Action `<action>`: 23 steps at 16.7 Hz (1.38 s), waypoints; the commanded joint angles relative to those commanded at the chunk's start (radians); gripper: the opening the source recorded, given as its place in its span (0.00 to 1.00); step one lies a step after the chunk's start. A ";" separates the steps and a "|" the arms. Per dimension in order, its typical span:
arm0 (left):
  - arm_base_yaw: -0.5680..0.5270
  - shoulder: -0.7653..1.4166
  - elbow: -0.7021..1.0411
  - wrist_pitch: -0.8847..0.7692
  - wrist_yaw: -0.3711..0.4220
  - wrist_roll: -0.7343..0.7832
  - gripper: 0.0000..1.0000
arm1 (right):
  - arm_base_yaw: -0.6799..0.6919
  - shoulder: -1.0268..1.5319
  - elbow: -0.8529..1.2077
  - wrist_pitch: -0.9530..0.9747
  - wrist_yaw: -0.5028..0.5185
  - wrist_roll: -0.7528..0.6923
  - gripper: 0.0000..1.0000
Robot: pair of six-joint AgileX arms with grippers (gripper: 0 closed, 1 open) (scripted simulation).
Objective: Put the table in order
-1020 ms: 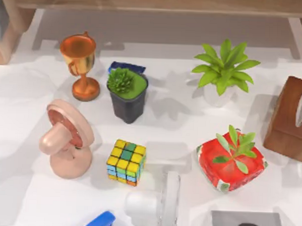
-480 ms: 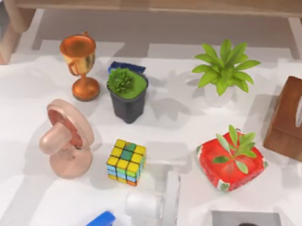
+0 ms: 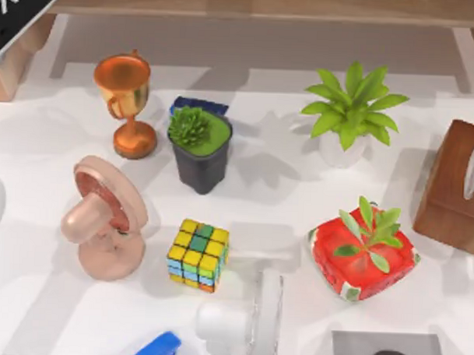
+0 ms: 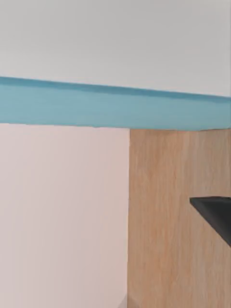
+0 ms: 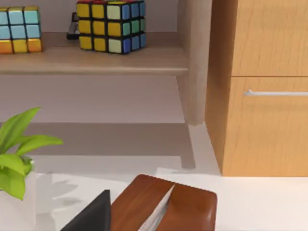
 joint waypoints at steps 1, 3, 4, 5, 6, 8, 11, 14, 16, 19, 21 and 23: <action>0.000 0.000 0.000 0.000 0.000 0.000 1.00 | 0.000 0.000 0.000 0.000 0.000 0.000 1.00; 0.005 0.000 -0.001 -0.001 0.002 0.000 1.00 | 0.000 0.000 0.000 0.000 0.000 0.000 1.00; 0.005 0.008 0.012 -0.007 0.005 0.000 1.00 | 0.000 0.000 0.000 0.000 0.000 0.000 1.00; 0.006 0.022 0.036 -0.016 0.007 0.000 1.00 | 0.000 0.000 0.000 0.000 0.000 0.000 1.00; 0.008 0.039 0.066 -0.028 0.008 -0.001 1.00 | 0.000 0.000 0.000 0.000 0.000 0.000 1.00; 0.012 0.078 0.133 -0.055 0.013 -0.001 1.00 | 0.000 0.000 0.000 0.000 0.000 0.000 1.00; 0.021 0.126 0.218 -0.093 0.022 -0.002 1.00 | 0.000 0.000 0.000 0.000 0.000 0.000 1.00; 0.022 0.136 0.234 -0.100 0.024 -0.002 1.00 | 0.000 0.000 0.000 0.000 0.000 0.000 1.00; 0.022 0.136 0.234 -0.100 0.024 -0.002 1.00 | 0.000 0.000 0.000 0.000 0.000 0.000 1.00; 0.022 0.136 0.234 -0.100 0.024 -0.002 0.77 | 0.000 0.000 0.000 0.000 0.000 0.000 1.00; 0.022 0.136 0.234 -0.100 0.024 -0.002 0.62 | 0.000 0.000 0.000 0.000 0.000 0.000 1.00; 0.022 0.136 0.234 -0.100 0.024 -0.002 0.47 | 0.000 0.000 0.000 0.000 0.000 0.000 1.00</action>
